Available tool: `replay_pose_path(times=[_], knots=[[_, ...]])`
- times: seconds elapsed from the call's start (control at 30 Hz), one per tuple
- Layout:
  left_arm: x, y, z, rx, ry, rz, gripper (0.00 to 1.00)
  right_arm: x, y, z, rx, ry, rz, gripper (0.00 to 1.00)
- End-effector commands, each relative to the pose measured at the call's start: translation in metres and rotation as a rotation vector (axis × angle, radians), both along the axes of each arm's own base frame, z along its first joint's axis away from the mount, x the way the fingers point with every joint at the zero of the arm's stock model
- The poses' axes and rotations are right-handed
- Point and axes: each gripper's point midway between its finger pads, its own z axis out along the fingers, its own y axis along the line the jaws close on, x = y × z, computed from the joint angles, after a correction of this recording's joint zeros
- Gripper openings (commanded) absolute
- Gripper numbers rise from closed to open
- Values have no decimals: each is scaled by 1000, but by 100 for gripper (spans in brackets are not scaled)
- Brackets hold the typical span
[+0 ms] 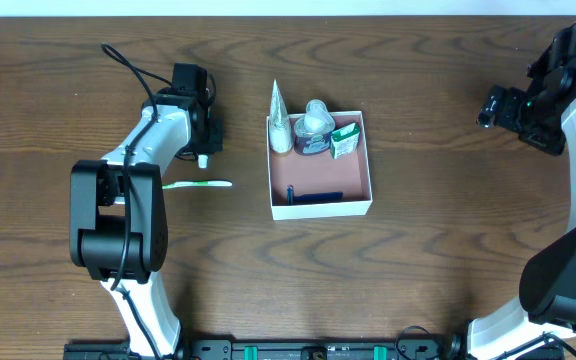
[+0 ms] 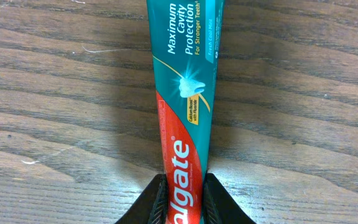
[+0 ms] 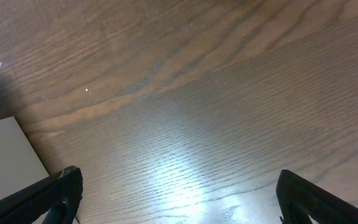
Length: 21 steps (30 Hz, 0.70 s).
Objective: Pack container
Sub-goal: 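Move the left gripper back to the Colgate toothpaste tube, then grasp the Colgate tube with the left gripper and lift it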
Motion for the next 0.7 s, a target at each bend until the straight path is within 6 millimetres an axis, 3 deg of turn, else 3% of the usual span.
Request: replay_pose_path(times=[0.0,0.13,0.23,0.33,0.43,0.57,0.67], knots=[[-5,-2,-3,-18,20,6,20,2,-3,12,-9,-31,-9,99],[-6,-2,8,-19,12,5,19,2,-3,12,-9,-32,-9,99],[-1,-2,33,-23,-38,5,19,2,-3,12,-9,-32,-9,99],[5,-3,72,-31,-129,4,19,2,-3,12,-9,-31,-9,99],[6,-3,124,-44,-249,2,19,2,-3,12,-9,-32,-9,99],[-13,-27,194,-151,-390,-64,15,2,-3,12,-9,-31,-9,99],[-27,-44,230,-194,-468,-120,14,2,-3,12,-9,-31,-9,99]])
